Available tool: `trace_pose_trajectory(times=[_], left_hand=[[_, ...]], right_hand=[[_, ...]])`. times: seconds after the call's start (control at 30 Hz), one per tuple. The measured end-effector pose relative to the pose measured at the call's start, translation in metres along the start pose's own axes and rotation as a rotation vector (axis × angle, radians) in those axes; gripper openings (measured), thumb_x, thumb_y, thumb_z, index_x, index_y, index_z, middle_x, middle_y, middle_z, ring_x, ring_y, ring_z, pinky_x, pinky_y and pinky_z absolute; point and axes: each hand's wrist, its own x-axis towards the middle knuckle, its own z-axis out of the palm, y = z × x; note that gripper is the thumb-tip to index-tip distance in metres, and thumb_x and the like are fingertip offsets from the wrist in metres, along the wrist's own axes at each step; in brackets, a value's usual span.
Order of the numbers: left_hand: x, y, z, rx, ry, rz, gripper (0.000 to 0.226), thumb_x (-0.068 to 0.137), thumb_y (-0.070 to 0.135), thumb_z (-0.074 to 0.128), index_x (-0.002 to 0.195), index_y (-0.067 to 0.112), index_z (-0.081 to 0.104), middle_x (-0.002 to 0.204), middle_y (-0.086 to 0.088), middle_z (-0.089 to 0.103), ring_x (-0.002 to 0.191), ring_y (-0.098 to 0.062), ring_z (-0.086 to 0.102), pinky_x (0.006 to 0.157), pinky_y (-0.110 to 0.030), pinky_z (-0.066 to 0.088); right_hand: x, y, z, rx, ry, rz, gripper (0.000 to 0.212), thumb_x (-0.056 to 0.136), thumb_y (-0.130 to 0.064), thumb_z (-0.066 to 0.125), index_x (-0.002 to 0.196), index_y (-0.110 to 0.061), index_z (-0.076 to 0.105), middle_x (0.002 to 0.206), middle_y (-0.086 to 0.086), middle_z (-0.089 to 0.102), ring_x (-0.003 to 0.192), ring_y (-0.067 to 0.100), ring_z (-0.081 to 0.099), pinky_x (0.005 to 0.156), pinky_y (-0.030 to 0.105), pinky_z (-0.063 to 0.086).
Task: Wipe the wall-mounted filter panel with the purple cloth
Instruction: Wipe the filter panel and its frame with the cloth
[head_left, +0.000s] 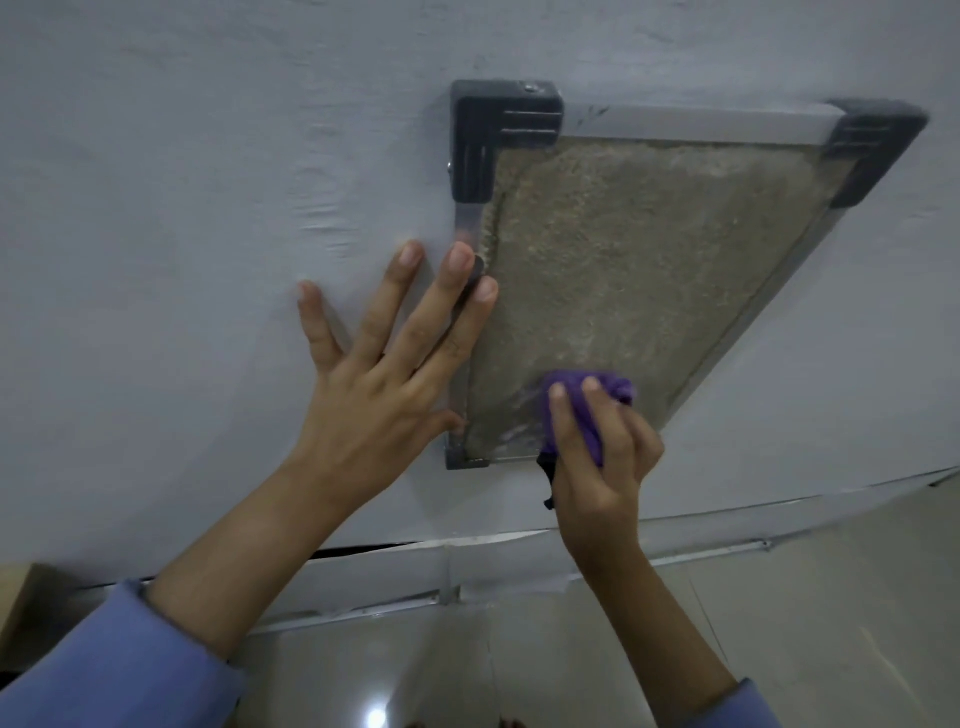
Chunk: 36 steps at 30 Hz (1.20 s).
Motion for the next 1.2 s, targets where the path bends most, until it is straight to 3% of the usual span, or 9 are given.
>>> trace_pose_trajectory(times=[0.1, 0.3, 0.43, 0.57, 0.63, 0.73, 0.83, 1.0, 1.2], left_hand=[[0.001, 0.0, 0.0, 0.002, 0.004, -0.011, 0.14, 0.053, 0.05, 0.083, 0.15, 0.015, -0.012, 0.154, 0.0, -0.028, 0.143, -0.022, -0.02, 0.095, -0.074, 0.012], [0.0, 0.002, -0.001, 0.005, -0.001, -0.02, 0.139, 0.053, 0.051, 0.082, 0.151, 0.015, -0.01, 0.155, 0.0, -0.027, 0.143, -0.022, -0.019, 0.096, -0.074, 0.013], [0.0, 0.002, 0.0, 0.027, 0.014, -0.024, 0.136, 0.056, 0.051, 0.08, 0.151, 0.014, -0.009, 0.155, -0.001, -0.026, 0.143, -0.022, -0.019, 0.095, -0.074, 0.016], [0.001, 0.002, 0.001, 0.034, 0.013, -0.039, 0.137, 0.054, 0.051, 0.081, 0.15, 0.014, -0.01, 0.155, 0.0, -0.027, 0.143, -0.022, -0.019, 0.097, -0.072, 0.013], [0.002, 0.003, 0.0, 0.028, -0.002, -0.036, 0.14, 0.052, 0.051, 0.082, 0.15, 0.015, -0.011, 0.154, 0.0, -0.028, 0.143, -0.021, -0.02, 0.098, -0.07, 0.01], [0.0, 0.003, -0.001, 0.033, 0.001, -0.026, 0.141, 0.051, 0.052, 0.083, 0.15, 0.015, -0.011, 0.155, 0.0, -0.027, 0.143, -0.022, -0.019, 0.098, -0.07, 0.01], [-0.002, 0.002, 0.0, 0.048, 0.008, -0.02, 0.141, 0.052, 0.052, 0.082, 0.151, 0.014, -0.011, 0.155, -0.001, -0.026, 0.144, -0.022, -0.017, 0.097, -0.071, 0.011], [-0.002, 0.001, 0.002, 0.077, -0.017, -0.022, 0.143, 0.052, 0.054, 0.08, 0.15, 0.011, -0.014, 0.154, -0.003, -0.028, 0.144, -0.022, -0.018, 0.098, -0.07, 0.007], [-0.002, 0.001, 0.001, 0.111, -0.023, -0.024, 0.143, 0.051, 0.054, 0.081, 0.149, 0.011, -0.014, 0.154, -0.003, -0.03, 0.143, -0.022, -0.02, 0.097, -0.07, 0.01]], right_hand=[[0.016, -0.002, 0.005, 0.042, 0.081, 0.042, 0.055, 0.089, -0.001, 0.066, 0.139, -0.009, 0.042, 0.134, 0.011, 0.042, 0.114, 0.029, 0.039, 0.095, 0.037, 0.046], [-0.004, 0.001, -0.008, 0.033, -0.116, -0.071, 0.055, 0.081, 0.007, 0.069, 0.131, -0.007, 0.05, 0.134, 0.011, 0.045, 0.108, 0.03, 0.044, 0.092, 0.038, 0.045], [0.016, 0.0, -0.01, 0.087, 0.033, -0.052, 0.058, 0.083, 0.004, 0.07, 0.135, -0.007, 0.047, 0.132, 0.009, 0.049, 0.11, 0.029, 0.046, 0.093, 0.037, 0.047], [0.015, -0.013, 0.007, 0.072, 0.018, -0.082, 0.04, 0.091, 0.0, 0.063, 0.129, -0.008, 0.054, 0.131, 0.009, 0.053, 0.106, 0.027, 0.048, 0.091, 0.035, 0.047], [0.002, -0.011, 0.004, 0.048, -0.074, -0.11, 0.029, 0.095, 0.001, 0.053, 0.121, -0.008, 0.061, 0.13, 0.009, 0.057, 0.103, 0.028, 0.048, 0.085, 0.036, 0.05], [-0.018, -0.004, -0.012, 0.055, -0.199, -0.144, 0.042, 0.086, 0.007, 0.061, 0.126, -0.008, 0.056, 0.131, 0.01, 0.055, 0.107, 0.029, 0.048, 0.081, 0.043, 0.052], [-0.006, -0.002, -0.02, 0.095, -0.139, -0.036, 0.076, 0.071, 0.011, 0.075, 0.137, -0.009, 0.045, 0.134, 0.009, 0.051, 0.109, 0.029, 0.047, 0.094, 0.035, 0.044], [0.012, -0.012, -0.004, 0.084, -0.038, 0.041, 0.065, 0.076, 0.014, 0.07, 0.133, -0.006, 0.047, 0.135, 0.009, 0.049, 0.108, 0.029, 0.044, 0.097, 0.033, 0.041], [-0.006, -0.016, -0.017, 0.093, -0.235, -0.029, 0.061, 0.067, 0.015, 0.077, 0.122, -0.004, 0.058, 0.125, 0.013, 0.061, 0.107, 0.029, 0.046, 0.089, 0.039, 0.047]])
